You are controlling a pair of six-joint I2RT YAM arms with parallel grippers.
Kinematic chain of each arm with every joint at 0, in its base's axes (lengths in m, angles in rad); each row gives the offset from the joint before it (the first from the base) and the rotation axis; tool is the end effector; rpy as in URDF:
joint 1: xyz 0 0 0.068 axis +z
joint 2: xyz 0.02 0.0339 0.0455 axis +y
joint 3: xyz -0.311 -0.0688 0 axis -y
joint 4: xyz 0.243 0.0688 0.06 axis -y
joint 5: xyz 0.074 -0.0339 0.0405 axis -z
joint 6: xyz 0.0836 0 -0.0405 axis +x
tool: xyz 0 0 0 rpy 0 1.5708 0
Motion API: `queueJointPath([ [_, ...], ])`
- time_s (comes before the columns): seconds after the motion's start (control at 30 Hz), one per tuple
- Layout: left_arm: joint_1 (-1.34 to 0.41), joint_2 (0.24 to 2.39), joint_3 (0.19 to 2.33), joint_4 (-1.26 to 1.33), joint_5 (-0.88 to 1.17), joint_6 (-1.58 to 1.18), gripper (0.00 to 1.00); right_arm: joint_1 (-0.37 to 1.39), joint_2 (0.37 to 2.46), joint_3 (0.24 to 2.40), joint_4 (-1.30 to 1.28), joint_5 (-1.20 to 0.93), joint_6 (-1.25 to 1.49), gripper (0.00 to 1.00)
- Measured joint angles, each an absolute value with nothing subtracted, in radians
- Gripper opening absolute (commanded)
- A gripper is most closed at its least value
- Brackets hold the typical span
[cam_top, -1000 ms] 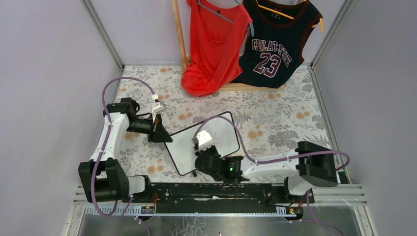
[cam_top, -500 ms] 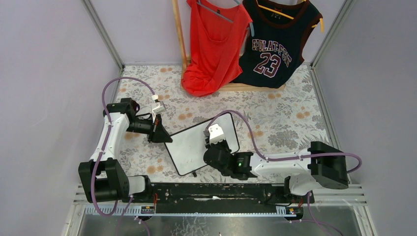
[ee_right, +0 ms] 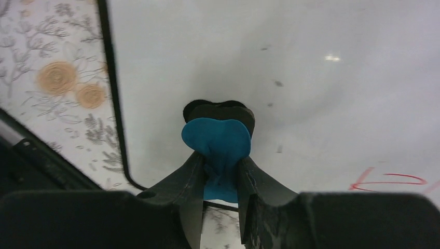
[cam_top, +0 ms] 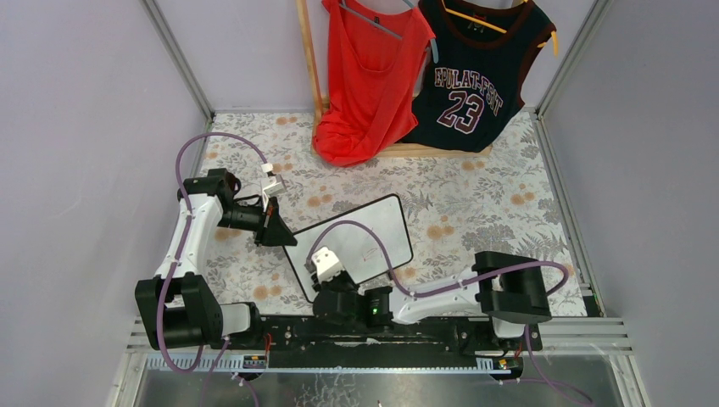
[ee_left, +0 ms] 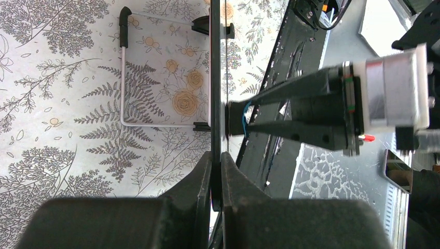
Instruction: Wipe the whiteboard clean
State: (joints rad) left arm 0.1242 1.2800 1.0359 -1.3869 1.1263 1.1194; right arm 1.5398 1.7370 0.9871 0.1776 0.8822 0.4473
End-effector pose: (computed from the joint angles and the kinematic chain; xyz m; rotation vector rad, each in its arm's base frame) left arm 0.1825 -0.0533 0.3012 1.0385 2.0017 -1.1966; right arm 0.0768 0.3948 0.2297 -0.5627 1.8568 0.3745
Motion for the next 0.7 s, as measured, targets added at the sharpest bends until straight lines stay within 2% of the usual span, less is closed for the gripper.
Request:
queueJointPath([
  [0.47,0.124,1.280,1.036,-1.394,1.131,1.135,0.00,1.566,1.792,1.000,0.232,0.844,0.492,0.00],
  [0.7,0.124,1.280,1.036,-1.399,1.133,1.140,0.00,1.531,1.658,0.845,0.160,0.901,0.554,0.00],
])
